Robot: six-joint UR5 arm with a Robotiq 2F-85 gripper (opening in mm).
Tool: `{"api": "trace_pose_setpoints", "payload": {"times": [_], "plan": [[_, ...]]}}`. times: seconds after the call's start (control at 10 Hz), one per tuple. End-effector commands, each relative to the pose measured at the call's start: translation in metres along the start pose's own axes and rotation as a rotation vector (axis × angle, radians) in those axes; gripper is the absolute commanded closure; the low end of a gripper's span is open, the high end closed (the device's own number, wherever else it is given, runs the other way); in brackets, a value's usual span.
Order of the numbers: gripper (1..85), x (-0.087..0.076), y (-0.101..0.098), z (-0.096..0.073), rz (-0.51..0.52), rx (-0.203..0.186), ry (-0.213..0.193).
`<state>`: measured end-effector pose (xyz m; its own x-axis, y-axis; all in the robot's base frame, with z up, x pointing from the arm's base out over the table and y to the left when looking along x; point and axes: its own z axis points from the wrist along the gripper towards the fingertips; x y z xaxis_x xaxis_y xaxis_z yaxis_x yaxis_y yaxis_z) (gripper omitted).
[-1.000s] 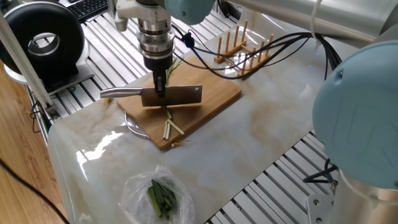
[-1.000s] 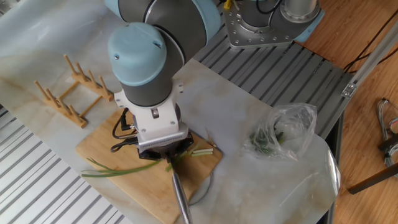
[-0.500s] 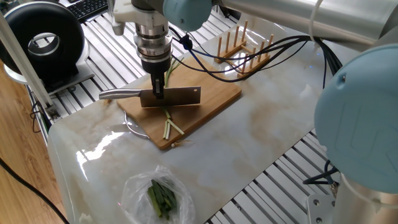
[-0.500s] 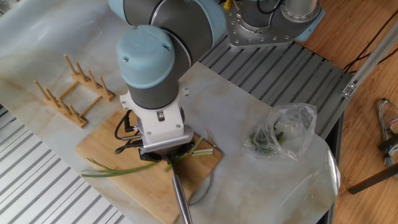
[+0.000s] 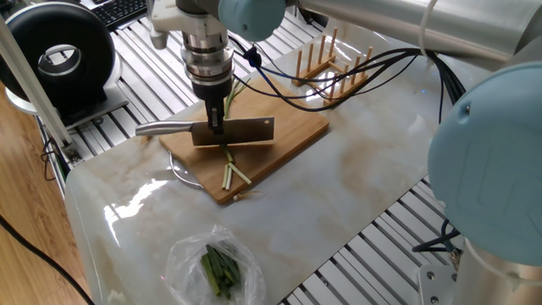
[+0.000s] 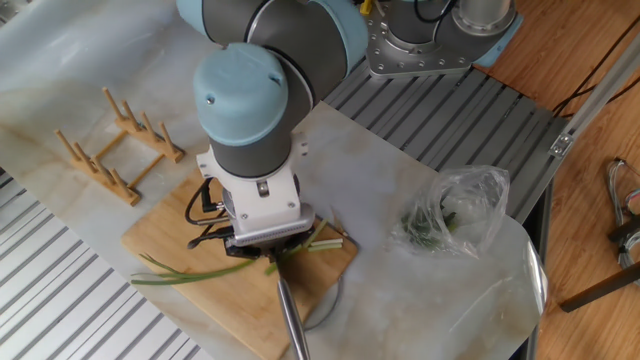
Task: Chop the green garlic
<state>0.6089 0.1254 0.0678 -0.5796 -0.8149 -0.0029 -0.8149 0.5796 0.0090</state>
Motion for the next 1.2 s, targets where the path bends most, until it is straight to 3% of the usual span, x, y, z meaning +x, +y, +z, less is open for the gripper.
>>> {"api": "trace_pose_setpoints", "payload": {"times": [0.0, 1.1], "plan": [[84.3, -0.006, 0.001, -0.002, -0.004, -0.011, -0.026], [84.3, -0.005, -0.002, 0.009, 0.019, 0.001, -0.030]]}}
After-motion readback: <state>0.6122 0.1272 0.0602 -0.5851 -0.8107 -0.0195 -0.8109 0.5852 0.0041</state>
